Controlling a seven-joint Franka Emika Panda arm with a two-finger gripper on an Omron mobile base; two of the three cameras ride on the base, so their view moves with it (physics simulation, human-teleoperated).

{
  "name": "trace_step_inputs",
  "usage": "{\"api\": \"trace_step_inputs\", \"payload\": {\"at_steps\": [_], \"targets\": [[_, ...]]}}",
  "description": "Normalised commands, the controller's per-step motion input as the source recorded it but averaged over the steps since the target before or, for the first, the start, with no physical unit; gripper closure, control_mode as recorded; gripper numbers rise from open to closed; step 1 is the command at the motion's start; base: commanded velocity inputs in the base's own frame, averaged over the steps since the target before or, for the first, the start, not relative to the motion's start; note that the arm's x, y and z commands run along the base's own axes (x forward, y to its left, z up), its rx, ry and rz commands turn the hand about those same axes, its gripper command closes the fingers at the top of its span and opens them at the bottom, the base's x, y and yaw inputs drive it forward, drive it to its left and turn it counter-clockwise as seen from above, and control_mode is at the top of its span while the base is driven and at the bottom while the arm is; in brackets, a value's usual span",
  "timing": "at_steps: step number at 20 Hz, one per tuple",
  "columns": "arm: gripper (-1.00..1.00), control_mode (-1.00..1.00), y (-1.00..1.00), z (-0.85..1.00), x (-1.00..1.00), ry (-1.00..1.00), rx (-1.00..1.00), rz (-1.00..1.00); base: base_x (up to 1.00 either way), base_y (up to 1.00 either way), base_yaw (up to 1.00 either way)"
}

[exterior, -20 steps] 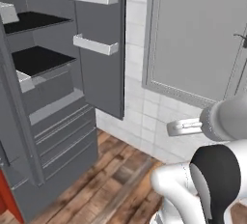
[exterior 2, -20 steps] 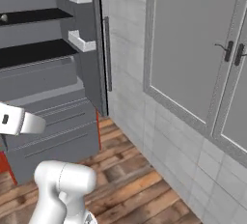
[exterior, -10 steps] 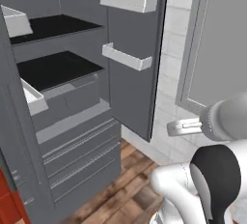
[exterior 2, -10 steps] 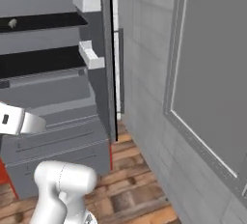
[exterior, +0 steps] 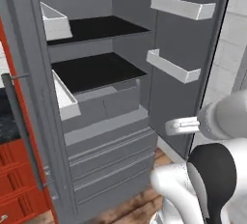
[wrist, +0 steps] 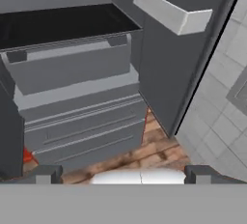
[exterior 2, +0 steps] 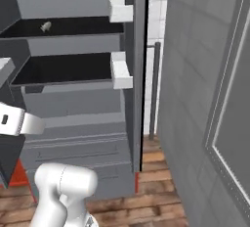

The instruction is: Gather the potato and mushroom from the fridge and place them on a tray on the dining counter. Then gather the fish and chicken drumstick from the fridge and place them on the other tray.

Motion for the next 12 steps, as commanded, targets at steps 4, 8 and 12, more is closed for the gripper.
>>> {"api": "trace_step_inputs", "payload": {"at_steps": [4, 8, 12], "targets": [[-1.00, 1.00, 0.00, 0.00, 0.00, 0.00, 0.00, 0.00, 0.47, -0.16, 0.45], [-1.00, 1.00, 0.00, 0.00, 0.00, 0.00, 0.00, 0.00, 0.59, -0.34, 0.30], [-1.00, 1.00, 0.00, 0.00, 0.00, 0.00, 0.00, 0.00, 0.65, -0.31, 0.19]]}}
